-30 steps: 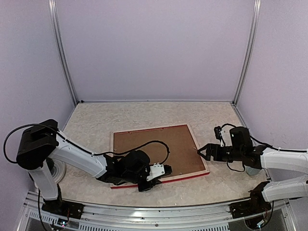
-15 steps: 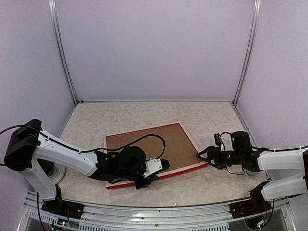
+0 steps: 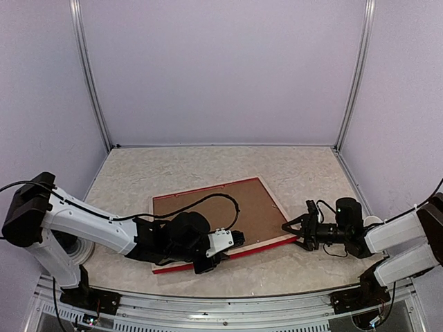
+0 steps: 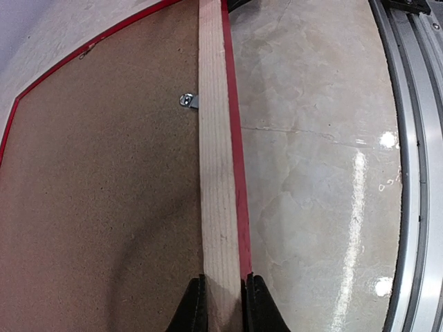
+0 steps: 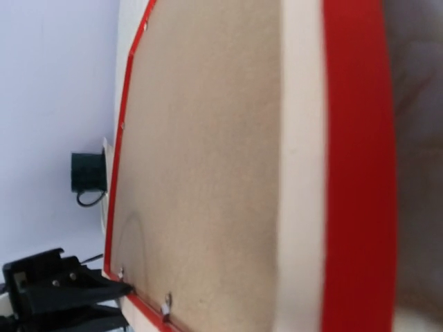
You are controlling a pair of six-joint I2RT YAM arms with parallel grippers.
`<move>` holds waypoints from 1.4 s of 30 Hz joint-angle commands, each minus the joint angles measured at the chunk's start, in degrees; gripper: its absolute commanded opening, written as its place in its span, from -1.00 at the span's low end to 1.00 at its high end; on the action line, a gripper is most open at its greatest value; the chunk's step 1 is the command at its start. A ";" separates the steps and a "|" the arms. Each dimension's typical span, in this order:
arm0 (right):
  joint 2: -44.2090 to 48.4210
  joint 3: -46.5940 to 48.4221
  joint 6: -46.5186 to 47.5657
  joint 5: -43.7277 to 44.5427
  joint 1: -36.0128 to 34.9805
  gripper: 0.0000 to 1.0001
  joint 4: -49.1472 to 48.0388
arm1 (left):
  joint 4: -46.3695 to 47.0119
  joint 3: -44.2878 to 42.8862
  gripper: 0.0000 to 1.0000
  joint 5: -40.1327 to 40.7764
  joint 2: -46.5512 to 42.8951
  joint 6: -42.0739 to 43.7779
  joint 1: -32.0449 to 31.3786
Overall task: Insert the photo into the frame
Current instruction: Pass from the left arm to the right
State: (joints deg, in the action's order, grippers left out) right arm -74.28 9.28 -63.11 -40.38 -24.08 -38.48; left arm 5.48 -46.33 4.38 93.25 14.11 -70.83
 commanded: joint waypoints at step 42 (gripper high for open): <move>7.85 -4.16 -19.18 5.43 -2.55 -0.99 -11.06 | 6.71 -0.26 0.65 38.16 3.57 9.16 -13.97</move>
State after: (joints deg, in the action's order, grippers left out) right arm -72.69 2.96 -82.26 -38.57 -26.11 -56.51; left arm 10.94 -44.62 33.80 94.78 21.10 -83.53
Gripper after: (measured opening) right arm 0.206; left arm 0.826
